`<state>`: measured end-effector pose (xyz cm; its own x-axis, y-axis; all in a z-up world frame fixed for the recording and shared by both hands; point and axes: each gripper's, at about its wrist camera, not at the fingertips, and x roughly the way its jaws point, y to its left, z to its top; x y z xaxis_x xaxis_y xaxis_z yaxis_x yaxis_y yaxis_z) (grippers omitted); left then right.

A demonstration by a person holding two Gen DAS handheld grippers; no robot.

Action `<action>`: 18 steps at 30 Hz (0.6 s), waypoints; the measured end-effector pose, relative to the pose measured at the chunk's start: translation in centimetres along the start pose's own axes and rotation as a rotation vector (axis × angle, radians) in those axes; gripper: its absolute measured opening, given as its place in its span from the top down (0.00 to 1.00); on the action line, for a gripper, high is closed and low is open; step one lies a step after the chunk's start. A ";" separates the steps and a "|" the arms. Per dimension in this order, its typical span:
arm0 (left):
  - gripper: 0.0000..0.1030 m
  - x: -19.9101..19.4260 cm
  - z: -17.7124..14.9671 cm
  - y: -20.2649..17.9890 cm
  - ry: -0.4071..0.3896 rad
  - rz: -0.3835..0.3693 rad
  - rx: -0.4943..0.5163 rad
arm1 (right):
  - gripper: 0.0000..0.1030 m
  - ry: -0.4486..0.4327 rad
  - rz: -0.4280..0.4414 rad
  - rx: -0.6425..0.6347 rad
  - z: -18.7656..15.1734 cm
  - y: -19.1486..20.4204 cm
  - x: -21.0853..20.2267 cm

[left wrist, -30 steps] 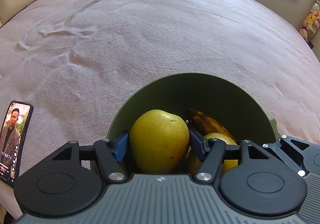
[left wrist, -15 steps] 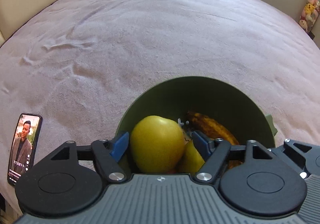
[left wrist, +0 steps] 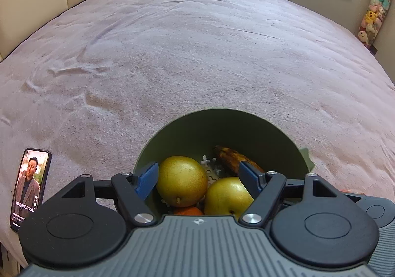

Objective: Organize fruits
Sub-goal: 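Open both grippers and withdraw them from the colander toward the mandarins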

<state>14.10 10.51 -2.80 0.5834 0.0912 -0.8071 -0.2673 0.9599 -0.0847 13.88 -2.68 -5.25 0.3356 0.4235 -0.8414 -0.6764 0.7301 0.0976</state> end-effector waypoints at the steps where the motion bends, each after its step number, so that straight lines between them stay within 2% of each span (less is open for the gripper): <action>1: 0.16 -0.3 0.0 -0.1 -0.005 -0.007 0.002 | 0.47 -0.012 -0.002 0.008 -0.2 0.0 -0.6; 3: 0.16 -0.8 -0.1 -0.2 -0.015 -0.023 0.001 | 0.45 -0.037 -0.028 -0.005 -0.4 0.2 -1.6; 8: 0.16 -2.8 -0.2 -0.8 -0.058 -0.082 -0.003 | 0.31 -0.127 -0.096 -0.031 -1.5 0.6 -5.4; 12: 0.16 -4.4 -0.6 -1.6 -0.105 -0.126 0.014 | 0.23 -0.186 -0.129 0.021 -2.8 -0.3 -7.9; 14: 0.16 -5.1 -1.0 -2.1 -0.126 -0.138 0.031 | 0.13 -0.211 -0.161 0.062 -3.5 -0.6 -9.0; 18: 0.16 -6.4 -1.8 -3.4 -0.163 -0.171 0.082 | 0.13 -0.258 -0.233 0.124 -5.2 -1.2 -11.6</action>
<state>9.84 6.19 1.59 0.7324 -0.0393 -0.6798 -0.0945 0.9828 -0.1586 7.39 -11.19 1.63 0.6367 0.3479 -0.6882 -0.4830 0.8756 -0.0043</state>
